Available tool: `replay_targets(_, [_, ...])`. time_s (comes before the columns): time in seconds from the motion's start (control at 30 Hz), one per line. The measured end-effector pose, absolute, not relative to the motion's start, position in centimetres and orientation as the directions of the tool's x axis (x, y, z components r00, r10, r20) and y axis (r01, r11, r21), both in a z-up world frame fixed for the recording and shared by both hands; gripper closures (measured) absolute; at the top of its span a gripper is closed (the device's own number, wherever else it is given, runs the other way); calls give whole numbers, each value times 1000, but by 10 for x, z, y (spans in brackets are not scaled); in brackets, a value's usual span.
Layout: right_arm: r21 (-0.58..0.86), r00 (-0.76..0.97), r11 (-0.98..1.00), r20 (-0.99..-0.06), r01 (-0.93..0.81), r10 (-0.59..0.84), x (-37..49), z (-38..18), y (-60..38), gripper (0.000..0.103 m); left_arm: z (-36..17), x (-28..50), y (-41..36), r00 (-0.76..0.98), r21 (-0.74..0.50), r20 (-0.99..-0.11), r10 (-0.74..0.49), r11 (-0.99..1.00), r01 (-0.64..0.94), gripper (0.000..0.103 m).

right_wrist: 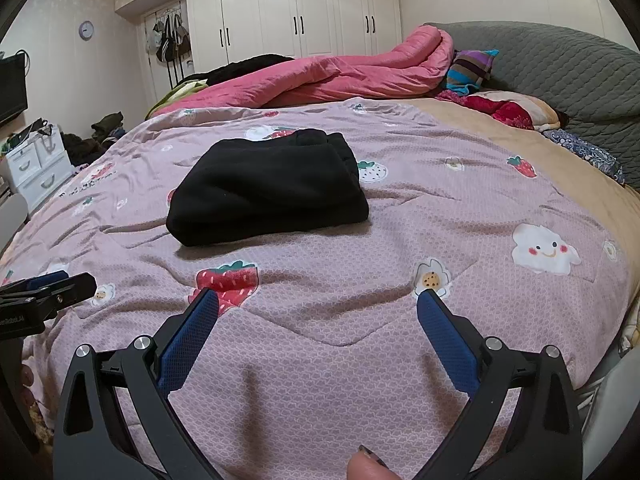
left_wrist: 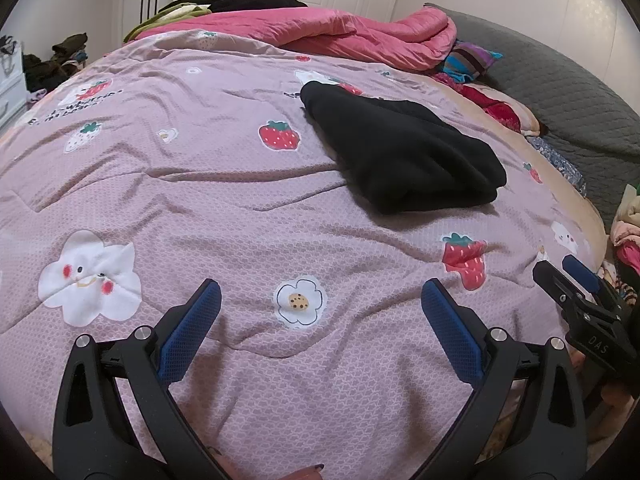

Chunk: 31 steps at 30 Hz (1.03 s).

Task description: Fold small clothes

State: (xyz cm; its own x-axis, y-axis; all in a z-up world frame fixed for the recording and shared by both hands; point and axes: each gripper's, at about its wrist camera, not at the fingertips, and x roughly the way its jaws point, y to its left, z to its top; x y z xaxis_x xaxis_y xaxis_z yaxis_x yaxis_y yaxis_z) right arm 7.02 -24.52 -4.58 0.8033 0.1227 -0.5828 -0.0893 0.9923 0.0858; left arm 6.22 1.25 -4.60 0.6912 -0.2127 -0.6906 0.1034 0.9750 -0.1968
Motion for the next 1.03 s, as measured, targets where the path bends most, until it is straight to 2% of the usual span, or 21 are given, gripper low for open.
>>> replay_targets(0.3, [83, 803, 993, -585, -80, 113, 71, -46, -247, 4, -48, 63, 8, 676, -201, -703, -219, 974, 106, 9])
replay_targets(0.57, [108, 802, 994, -596, 24, 45, 69, -42, -274, 4, -51, 68, 11, 656, -156, -741, -142, 987, 36, 9])
replay_targets(0.67, [124, 801, 975, -594, 182, -74, 59, -36, -311, 4, -44, 65, 23, 671, -145, -731, -126, 989, 28, 9])
replay_targets(0.73, [120, 764, 932, -613, 342, -201, 47, -33, -353, 4, -36, 65, 42, 680, -143, -726, -104, 990, -1, 9])
replay_targets(0.87, [93, 618, 767, -656, 635, -433, 12, -40, -456, 4, -17, 71, 121, 687, -159, -727, -15, 976, -148, 9])
replay_targets(0.97, [49, 436, 580, -712, 813, -551, -24, -57, -538, 4, -8, 76, 214, 664, -145, -737, 124, 931, -335, 9])
replay_targets(1.03, [-4, 290, 441, -748, 897, -597, -51, -72, -588, 4, -8, 81, 279, 618, -88, -746, 247, 884, -459, 9])
